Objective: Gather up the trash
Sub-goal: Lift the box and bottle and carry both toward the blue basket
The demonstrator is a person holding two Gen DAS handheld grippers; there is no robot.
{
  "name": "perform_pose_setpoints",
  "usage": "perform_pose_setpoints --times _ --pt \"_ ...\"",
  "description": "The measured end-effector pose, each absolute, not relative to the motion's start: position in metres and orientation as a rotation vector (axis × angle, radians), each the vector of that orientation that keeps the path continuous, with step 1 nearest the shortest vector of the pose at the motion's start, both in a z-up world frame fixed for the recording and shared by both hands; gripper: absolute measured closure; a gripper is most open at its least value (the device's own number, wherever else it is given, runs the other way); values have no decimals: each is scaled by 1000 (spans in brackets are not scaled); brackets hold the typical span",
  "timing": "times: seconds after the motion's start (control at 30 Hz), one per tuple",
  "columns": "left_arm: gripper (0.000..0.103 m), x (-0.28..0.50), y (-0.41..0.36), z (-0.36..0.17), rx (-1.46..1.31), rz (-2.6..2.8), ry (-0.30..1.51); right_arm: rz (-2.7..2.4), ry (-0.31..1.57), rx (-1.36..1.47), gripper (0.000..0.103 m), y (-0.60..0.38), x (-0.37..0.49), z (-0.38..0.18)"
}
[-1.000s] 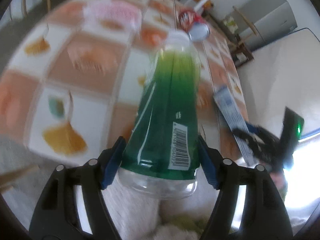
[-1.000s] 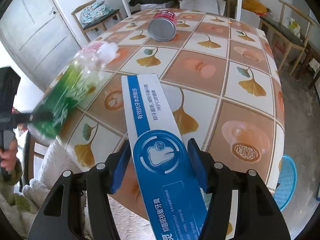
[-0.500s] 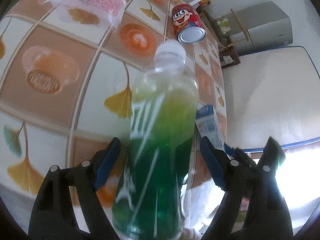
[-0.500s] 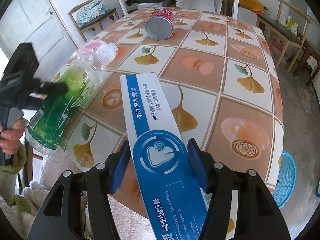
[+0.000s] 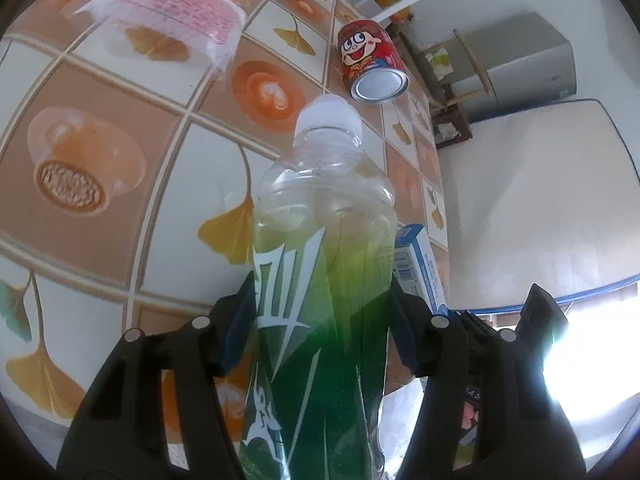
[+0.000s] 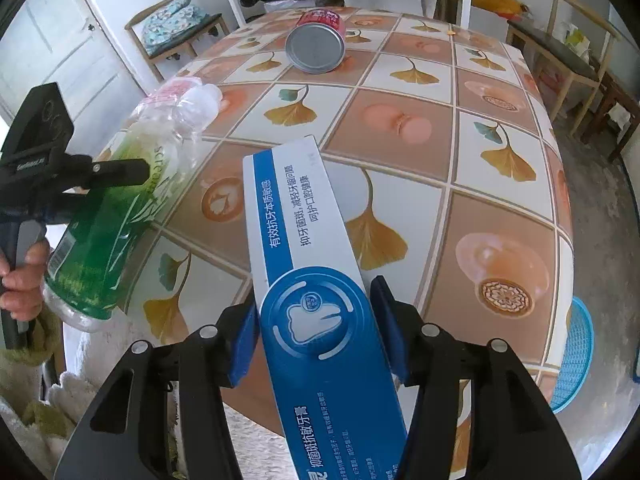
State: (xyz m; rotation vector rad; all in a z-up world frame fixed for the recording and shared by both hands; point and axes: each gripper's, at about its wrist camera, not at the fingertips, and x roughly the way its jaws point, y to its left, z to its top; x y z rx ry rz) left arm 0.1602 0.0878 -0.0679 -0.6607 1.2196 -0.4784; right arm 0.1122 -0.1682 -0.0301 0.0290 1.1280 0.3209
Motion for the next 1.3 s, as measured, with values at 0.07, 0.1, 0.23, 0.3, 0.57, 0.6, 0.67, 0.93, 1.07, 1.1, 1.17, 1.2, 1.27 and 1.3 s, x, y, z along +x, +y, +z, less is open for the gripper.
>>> perform_pose_setpoints --times 0.07,0.1,0.23,0.3,0.57,0.6,0.67,0.93,1.07,1.1,1.17,1.2,1.27,1.3 --pt "46 153 90 -69 -670 -473 1205 316 1138 23 51 -166 113 -29" --pt "46 149 92 -69 -675 -469 1198 317 1143 20 51 -165 113 -29" --pt "46 140 96 -69 -691 -462 1184 316 1158 -3 51 -161 110 -30" --pt "46 138 96 -69 -688 -456 1179 311 1164 -24 50 -159 109 -30" --pt "46 132 94 -65 -654 -457 1169 261 1164 -107 53 -149 106 -32" --pt "46 132 94 -66 -658 -460 1166 257 1163 -105 56 -148 106 -32" --pt "46 134 95 -66 -675 -463 1160 250 1162 -89 56 -149 105 -31" --pt "46 127 101 -66 -717 -487 1120 256 1153 7 56 -156 105 -22" --pt "46 123 102 -57 -719 -506 1084 269 1143 61 56 -160 104 -16" --pt "46 122 103 -56 -718 -510 1077 272 1141 71 56 -160 104 -14" --pt "46 120 103 -50 -717 -516 1057 281 1134 99 56 -161 103 -11" --pt "46 119 103 -47 -715 -517 1048 286 1130 116 56 -162 103 -10" --pt "46 117 104 -44 -713 -519 1035 293 1125 136 56 -163 102 -7" --pt "46 116 104 -42 -713 -521 1030 296 1121 145 56 -164 101 -5"
